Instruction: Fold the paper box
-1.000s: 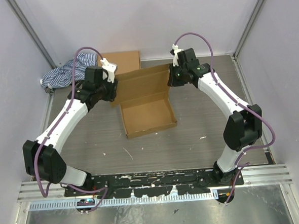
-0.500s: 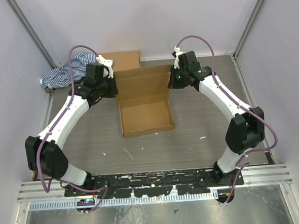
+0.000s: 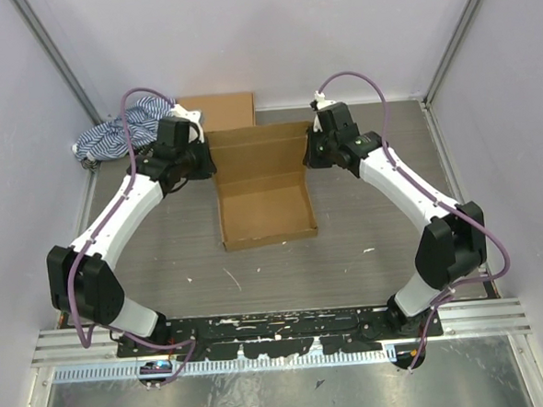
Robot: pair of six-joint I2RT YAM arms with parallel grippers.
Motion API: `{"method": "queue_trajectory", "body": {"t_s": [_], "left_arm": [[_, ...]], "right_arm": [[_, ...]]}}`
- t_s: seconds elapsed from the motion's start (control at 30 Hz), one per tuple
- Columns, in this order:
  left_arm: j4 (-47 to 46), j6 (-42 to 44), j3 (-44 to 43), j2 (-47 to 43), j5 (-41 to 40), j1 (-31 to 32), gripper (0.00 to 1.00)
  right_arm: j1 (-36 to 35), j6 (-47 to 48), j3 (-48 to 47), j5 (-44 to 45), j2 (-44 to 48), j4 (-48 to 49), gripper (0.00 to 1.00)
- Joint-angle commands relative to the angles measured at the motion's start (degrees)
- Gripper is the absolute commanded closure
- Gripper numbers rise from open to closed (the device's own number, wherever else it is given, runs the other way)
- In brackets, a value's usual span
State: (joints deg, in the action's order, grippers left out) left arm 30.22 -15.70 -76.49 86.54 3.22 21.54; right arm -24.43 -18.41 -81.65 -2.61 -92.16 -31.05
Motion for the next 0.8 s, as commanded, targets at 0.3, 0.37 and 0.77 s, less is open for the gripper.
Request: {"method": "queue_trajectory", "body": {"t_s": [0.3,0.37,0.77], "left_arm": [[-2.0,-2.5,10.1,-5.5,1.8,4.9,0.77],[-2.1,-2.7,11.5,-6.9,1.5,5.4,0.75],[3.6,-6.2,22.1,-22.3,-2.4,9.7,0.63]], "right_arm": [[-3.6,-2.5,11.6,3.8,8.5,-0.3,0.99],[-4.6,-2.9,13.6,4.7,9.8,-0.5,0.98],[-8.8,-4.5,22.9,1.9,25.8,-9.6,0.32]]}}
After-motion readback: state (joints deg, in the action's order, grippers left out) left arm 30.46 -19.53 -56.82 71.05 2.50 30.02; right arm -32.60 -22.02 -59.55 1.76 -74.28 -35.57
